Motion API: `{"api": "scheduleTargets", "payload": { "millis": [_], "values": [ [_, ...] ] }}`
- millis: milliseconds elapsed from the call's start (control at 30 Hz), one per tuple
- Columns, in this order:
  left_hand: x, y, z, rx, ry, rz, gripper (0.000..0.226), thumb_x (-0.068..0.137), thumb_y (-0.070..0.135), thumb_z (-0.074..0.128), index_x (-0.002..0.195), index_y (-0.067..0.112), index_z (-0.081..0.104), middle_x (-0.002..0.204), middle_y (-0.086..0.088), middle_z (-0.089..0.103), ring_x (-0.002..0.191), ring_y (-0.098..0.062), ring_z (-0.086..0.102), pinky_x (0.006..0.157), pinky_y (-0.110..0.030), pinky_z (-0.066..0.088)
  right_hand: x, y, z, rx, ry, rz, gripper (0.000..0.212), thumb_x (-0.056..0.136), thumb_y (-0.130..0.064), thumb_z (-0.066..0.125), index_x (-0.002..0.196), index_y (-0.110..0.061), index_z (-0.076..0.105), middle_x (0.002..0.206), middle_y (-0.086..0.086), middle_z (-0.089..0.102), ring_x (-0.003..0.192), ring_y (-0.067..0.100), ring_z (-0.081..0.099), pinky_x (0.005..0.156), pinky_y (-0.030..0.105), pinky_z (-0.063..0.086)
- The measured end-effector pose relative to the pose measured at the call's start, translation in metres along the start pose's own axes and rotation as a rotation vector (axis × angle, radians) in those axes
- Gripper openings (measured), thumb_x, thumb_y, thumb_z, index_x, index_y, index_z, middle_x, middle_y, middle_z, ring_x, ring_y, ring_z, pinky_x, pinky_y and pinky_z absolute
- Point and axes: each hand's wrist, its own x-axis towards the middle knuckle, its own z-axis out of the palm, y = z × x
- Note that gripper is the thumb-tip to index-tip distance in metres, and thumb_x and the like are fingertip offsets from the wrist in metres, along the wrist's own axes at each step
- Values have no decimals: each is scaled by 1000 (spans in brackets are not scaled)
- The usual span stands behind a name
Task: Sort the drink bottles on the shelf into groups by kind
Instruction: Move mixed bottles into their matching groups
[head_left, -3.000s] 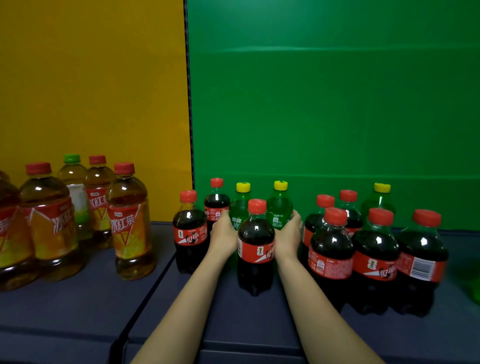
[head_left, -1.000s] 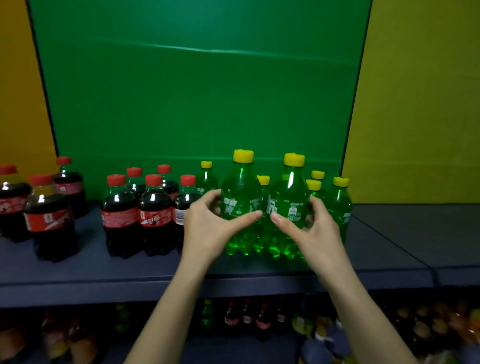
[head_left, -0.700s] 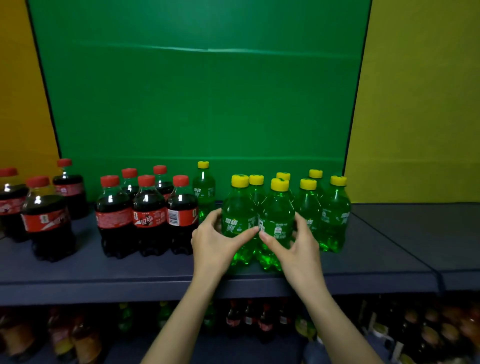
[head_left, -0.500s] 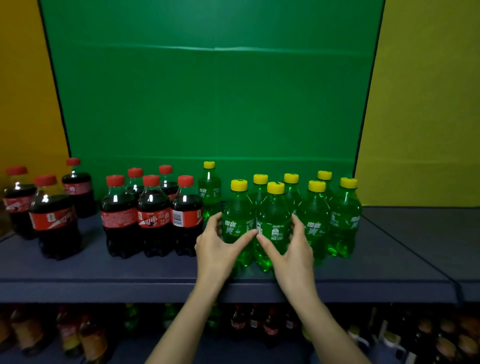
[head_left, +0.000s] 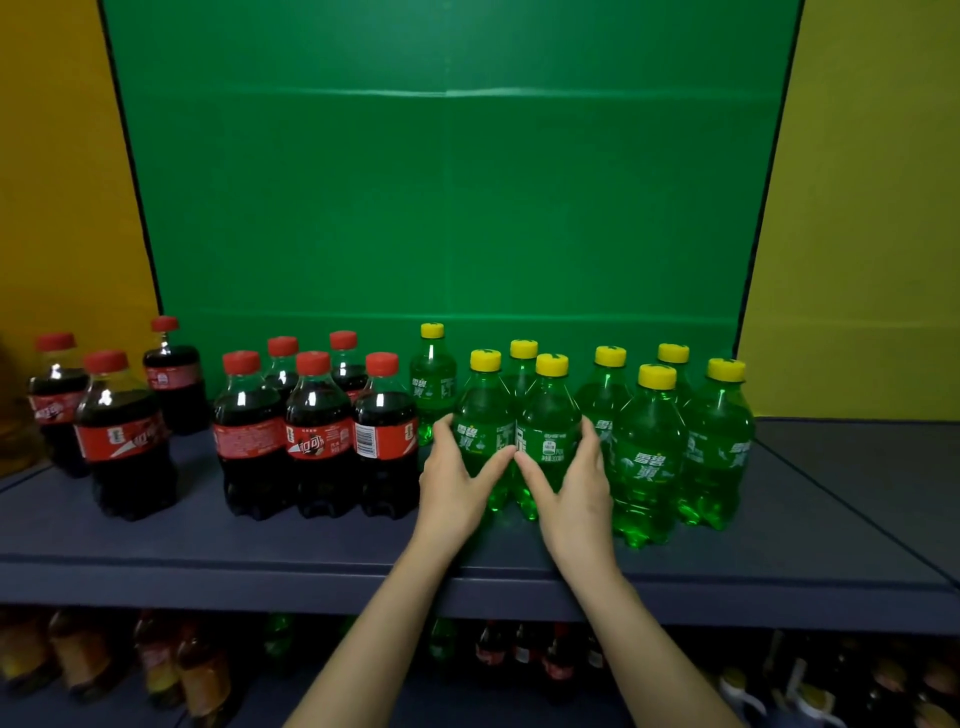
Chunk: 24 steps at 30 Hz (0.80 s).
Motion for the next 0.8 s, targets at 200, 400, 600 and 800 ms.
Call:
{"api": "scheduleTargets", "payload": {
  "millis": [200, 400, 600, 800],
  "values": [
    [-3, -1, -3, 70, -40, 1, 82, 85, 38, 63, 146, 8, 17, 150, -8, 31, 138, -21, 29, 108, -27, 26, -1, 0, -6, -45, -66, -2, 80, 90, -37, 54, 147, -12, 5, 155, 4, 16, 139, 21, 24, 108, 30, 24],
    [-33, -1, -37, 174, -16, 154, 63, 87, 33, 61, 140, 15, 32, 141, 2, 44, 129, -12, 42, 107, -33, 38, -29, -4, -17, -90, 42, -188, 67, 87, -24, 59, 143, -12, 23, 149, 1, 25, 133, 15, 28, 103, 21, 23],
    [-67, -7, -114, 559, 234, 312, 28, 86, 45, 46, 99, 26, 62, 90, 14, 67, 84, -8, 65, 64, -37, 55, -46, -25, -6, -138, 36, -418, 29, 83, -20, 63, 111, -20, 55, 108, -13, 48, 105, 9, 46, 82, 22, 34],
    [-106, -29, -223, 923, 392, 193, 32, 86, 46, 37, 83, 25, 62, 73, 12, 64, 64, -12, 65, 42, -30, 48, -59, -59, 40, -142, -260, -547, 24, 88, -32, 54, 112, -31, 54, 104, -27, 44, 106, 1, 47, 77, 20, 35]
  ]
}}
